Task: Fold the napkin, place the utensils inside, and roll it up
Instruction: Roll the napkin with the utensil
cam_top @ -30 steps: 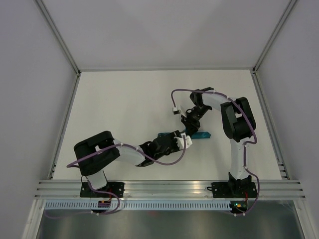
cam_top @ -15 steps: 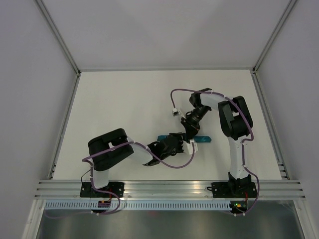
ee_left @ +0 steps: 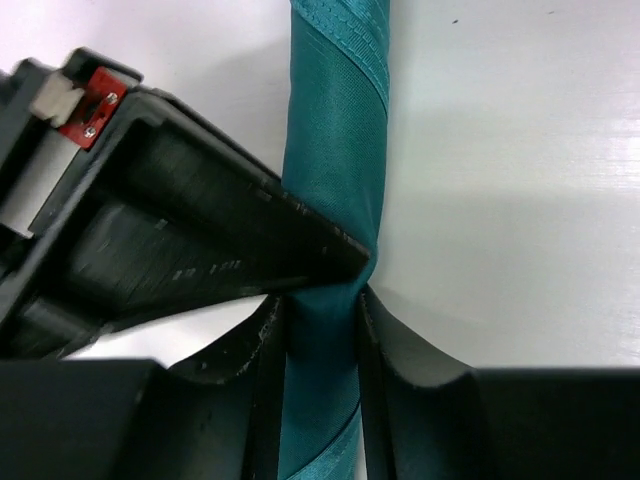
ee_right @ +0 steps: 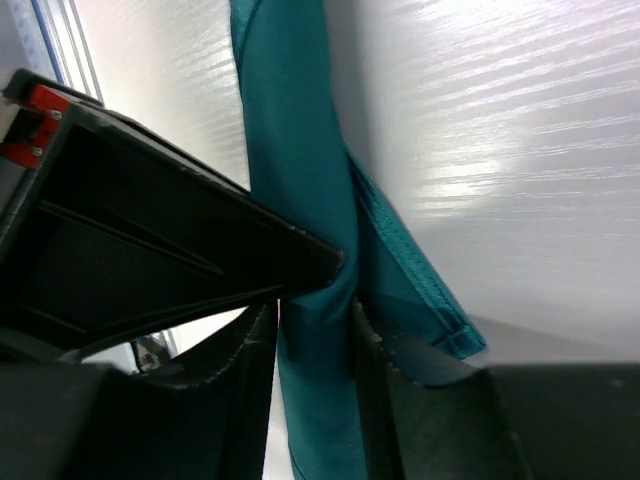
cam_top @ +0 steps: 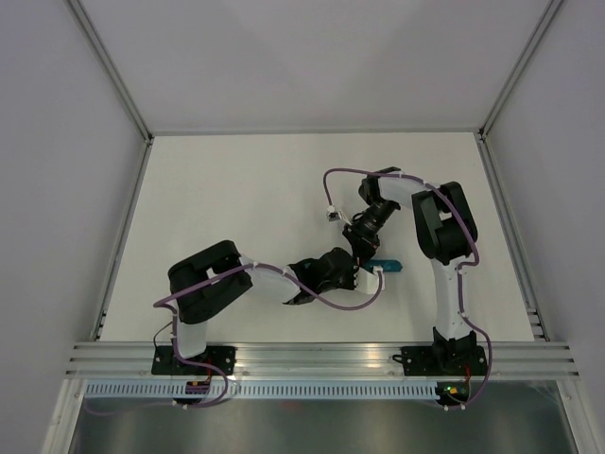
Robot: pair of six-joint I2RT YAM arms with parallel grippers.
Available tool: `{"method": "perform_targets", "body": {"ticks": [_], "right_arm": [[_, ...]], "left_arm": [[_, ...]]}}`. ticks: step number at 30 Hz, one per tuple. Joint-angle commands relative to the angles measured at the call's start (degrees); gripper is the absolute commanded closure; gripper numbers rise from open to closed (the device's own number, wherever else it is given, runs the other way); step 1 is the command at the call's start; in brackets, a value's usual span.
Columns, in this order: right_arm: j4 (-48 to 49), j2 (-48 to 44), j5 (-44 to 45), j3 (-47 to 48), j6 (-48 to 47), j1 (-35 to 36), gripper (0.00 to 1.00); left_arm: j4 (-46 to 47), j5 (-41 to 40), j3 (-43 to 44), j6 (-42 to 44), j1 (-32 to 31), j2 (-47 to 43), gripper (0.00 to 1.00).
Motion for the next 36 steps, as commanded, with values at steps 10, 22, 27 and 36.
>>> {"method": "perform_targets", "body": {"ticks": [10,22,27,36], "right_arm": [[20.69,-4.16,11.00,2.98,11.19,-2.60,0.40],[36.08,-17.70,12.13,-3.34,28.95,-15.60,0.40],[35.03,-22.09,11.43,-5.62,29.40,-18.86,0.41],[32.21,-29.65,14.07,-15.19,28.08,-21.51,0.47]], "left_arm": [[-17.68,11.43,6.93,-12.06,2.98,3.86,0.98],[-24.90,20.83,13.61,-25.60,9.66,7.28,0.97],[-30.08,23.65,17.65,-32.02,11.77,9.83,0.96],[-31.76,26.82,20.99,-44.48,13.45,13.26,0.93]]}}
